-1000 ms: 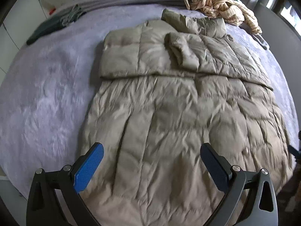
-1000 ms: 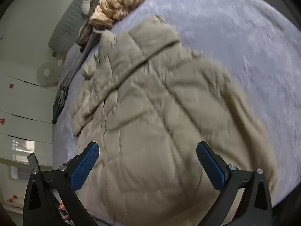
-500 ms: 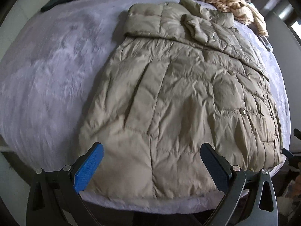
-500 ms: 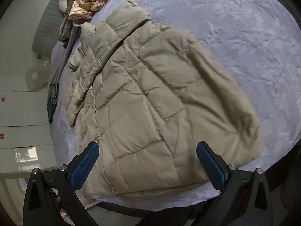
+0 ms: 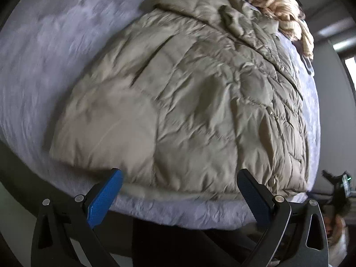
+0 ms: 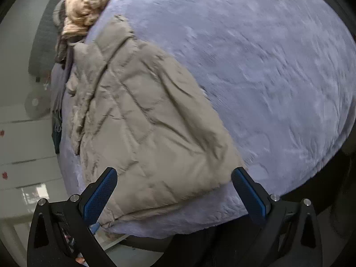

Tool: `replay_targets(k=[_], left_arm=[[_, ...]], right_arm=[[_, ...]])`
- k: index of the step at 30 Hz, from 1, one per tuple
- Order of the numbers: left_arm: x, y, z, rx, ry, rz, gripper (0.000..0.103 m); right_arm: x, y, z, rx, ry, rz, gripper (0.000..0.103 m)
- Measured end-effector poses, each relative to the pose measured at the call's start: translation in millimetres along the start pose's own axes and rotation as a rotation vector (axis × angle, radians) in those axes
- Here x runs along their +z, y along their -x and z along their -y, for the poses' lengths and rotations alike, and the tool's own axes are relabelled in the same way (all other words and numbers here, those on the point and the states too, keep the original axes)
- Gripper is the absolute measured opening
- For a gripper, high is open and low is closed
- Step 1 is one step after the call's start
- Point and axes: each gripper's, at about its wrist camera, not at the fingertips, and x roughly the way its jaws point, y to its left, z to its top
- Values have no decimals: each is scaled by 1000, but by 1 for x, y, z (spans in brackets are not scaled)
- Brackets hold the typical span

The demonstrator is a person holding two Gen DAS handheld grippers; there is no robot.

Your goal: Fold large clothes

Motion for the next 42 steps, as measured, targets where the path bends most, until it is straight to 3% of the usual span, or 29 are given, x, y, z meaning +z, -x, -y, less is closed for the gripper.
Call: replay_targets(k=[5,10,17,18,20,21,22,24,25,26,34,42], left_arm=[[-17,-5,-33,-83,101,-48,103],[-21,-24,-47,-218,195,-99,103],[5,-37,-22,-238,193,-43,103],[9,-36,-19,-235,188,-31,99],[17,-34,-12,-231,158,-17,69],[20,-35,-11,-232,136,-29,36],[23,-36,-8,-236,115,-44,16],[25,-31,-7,-238,82,-34,16],[26,-26,-5,-231,60,-20,16],[27,-21,-2,-223,37,-8,16],[46,14,14,-211,-116,41,16],[91,47,45,-180,-198,130,16]], right_arm=[[-13,-8,24,44,-101,-5,103],[-28,-26,27,157,-129,-63,103],[-30,-53,-3,240,-114,-105,103],[-29,-54,-6,249,-118,-102,103],[-27,-57,-11,261,-133,-95,103],[-27,-58,-11,267,-144,-91,102],[-28,-58,-10,274,-160,-85,97],[-30,-59,-6,282,-194,-80,66],[-32,-60,-3,275,-218,-79,35],[-34,-60,2,265,-236,-78,16],[-42,-42,-21,276,-174,20,9],[-4,-13,-74,278,3,54,9]])
